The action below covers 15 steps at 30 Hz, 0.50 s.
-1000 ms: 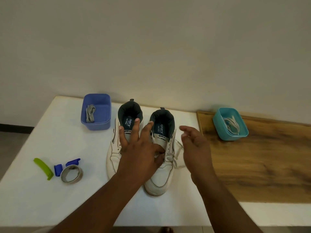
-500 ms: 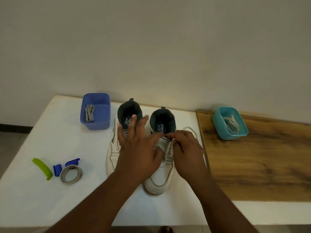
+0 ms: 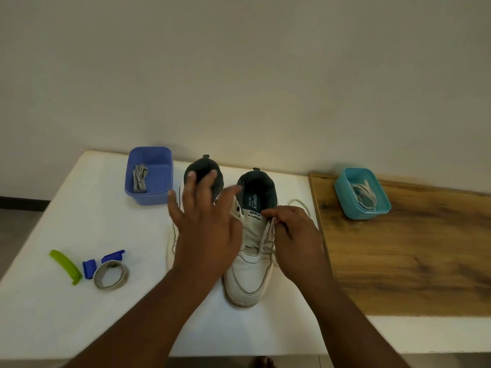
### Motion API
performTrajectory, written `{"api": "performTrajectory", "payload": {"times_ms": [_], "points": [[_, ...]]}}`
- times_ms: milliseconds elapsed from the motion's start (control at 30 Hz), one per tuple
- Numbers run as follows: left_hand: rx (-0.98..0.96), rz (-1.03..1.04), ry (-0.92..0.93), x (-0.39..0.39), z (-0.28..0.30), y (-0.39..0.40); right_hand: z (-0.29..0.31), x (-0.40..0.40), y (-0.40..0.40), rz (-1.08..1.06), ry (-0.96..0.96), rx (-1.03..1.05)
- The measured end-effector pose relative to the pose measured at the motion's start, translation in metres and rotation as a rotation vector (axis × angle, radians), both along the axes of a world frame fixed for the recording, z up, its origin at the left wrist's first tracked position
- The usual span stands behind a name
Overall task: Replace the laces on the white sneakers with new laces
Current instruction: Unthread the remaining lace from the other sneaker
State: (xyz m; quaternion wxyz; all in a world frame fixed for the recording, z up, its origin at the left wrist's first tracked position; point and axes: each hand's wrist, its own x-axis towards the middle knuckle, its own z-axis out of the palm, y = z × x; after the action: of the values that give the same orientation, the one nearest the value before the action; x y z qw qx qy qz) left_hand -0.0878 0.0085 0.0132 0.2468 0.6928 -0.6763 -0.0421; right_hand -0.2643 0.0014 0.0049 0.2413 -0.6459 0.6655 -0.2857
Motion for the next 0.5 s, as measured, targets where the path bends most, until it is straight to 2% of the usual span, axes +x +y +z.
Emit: {"api": "performTrajectory", "payload": {"times_ms": [100,233,333,500], "points": [[0.046,-0.171,-0.149,-0.013,-0.012,0.003,-0.002,0.001,-0.001,-0.013,-0.008,0.003],[0.107,-0.096,-0.097,-0.005,-0.014,-0.002,-0.006,-0.002,0.000,0.003,-0.013,0.009],[-0.036,-0.035,-0.032,-0.003,-0.007,-0.002,-0.006,-0.001,-0.001,0.000,-0.025,-0.007],[-0.276,0.284,0.040,0.012,0.012,0.000,-0.006,-0.004,-0.002,-0.009,-0.042,-0.012]]}}
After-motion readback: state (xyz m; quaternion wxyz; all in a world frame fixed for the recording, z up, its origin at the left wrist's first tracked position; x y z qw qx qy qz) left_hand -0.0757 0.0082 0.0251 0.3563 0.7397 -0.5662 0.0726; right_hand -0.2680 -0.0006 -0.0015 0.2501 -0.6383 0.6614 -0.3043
